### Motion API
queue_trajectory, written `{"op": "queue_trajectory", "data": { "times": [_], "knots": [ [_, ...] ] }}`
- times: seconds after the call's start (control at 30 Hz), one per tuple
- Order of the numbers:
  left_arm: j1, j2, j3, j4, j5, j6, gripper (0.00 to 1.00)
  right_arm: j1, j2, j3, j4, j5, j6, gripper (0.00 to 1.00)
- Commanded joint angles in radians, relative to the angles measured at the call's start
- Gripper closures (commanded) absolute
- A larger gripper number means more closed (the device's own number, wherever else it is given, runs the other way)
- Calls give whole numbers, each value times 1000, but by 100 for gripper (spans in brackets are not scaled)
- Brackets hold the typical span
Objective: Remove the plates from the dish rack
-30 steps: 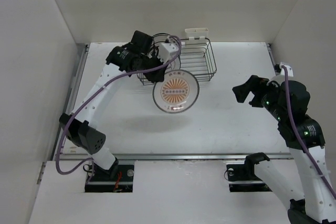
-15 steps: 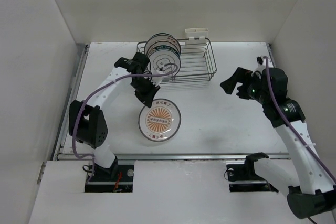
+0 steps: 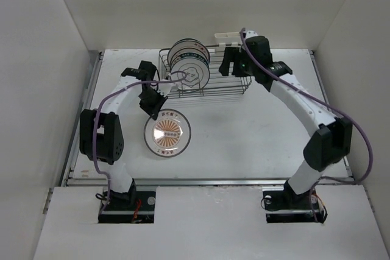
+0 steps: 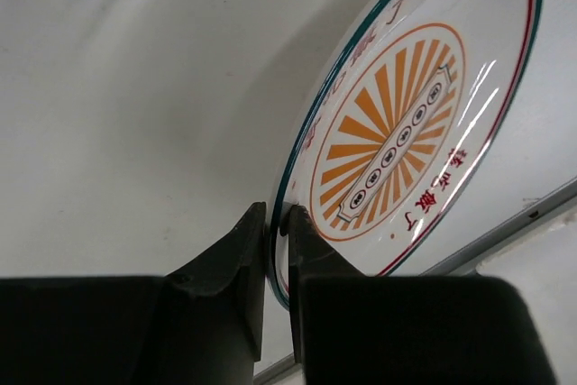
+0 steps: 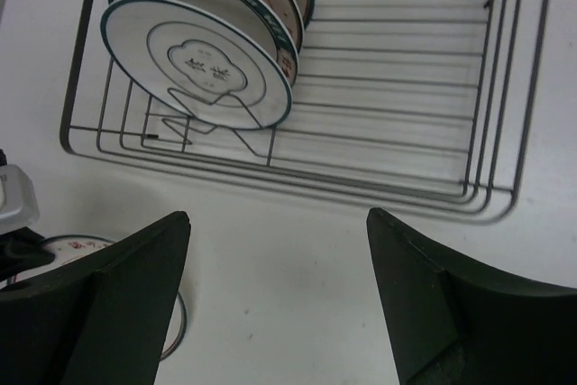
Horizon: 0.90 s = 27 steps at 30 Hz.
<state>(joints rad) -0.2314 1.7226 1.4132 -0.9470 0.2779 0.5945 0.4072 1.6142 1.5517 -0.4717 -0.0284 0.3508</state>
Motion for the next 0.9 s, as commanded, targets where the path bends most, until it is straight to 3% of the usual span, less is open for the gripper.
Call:
{"op": "queue_trajectory", "data": {
  "times": [0.0,0.1,0.2,0.33,0.43,0.63,0.87],
  "knots": [
    [21,60,0,76,-154,1,100,34,100,122,82,50,-137,15],
    [47,92,9,85,-154,-22,97,45,211,198,107,2,-187,15],
    [76,101,9,105,-123,-36,83,55,306,266,133,-22,-223,14],
    [109,92,9,114,-95,-36,45,55,398,340,157,-65,-246,14],
    [119,74,18,114,-54,-27,23,55,455,390,168,-97,-256,15],
    [142,65,154,137,64,-99,16,64,555,487,177,-107,-265,20],
    [152,205,387,157,110,-292,16,64,639,571,186,-129,-274,41]
  ]
}}
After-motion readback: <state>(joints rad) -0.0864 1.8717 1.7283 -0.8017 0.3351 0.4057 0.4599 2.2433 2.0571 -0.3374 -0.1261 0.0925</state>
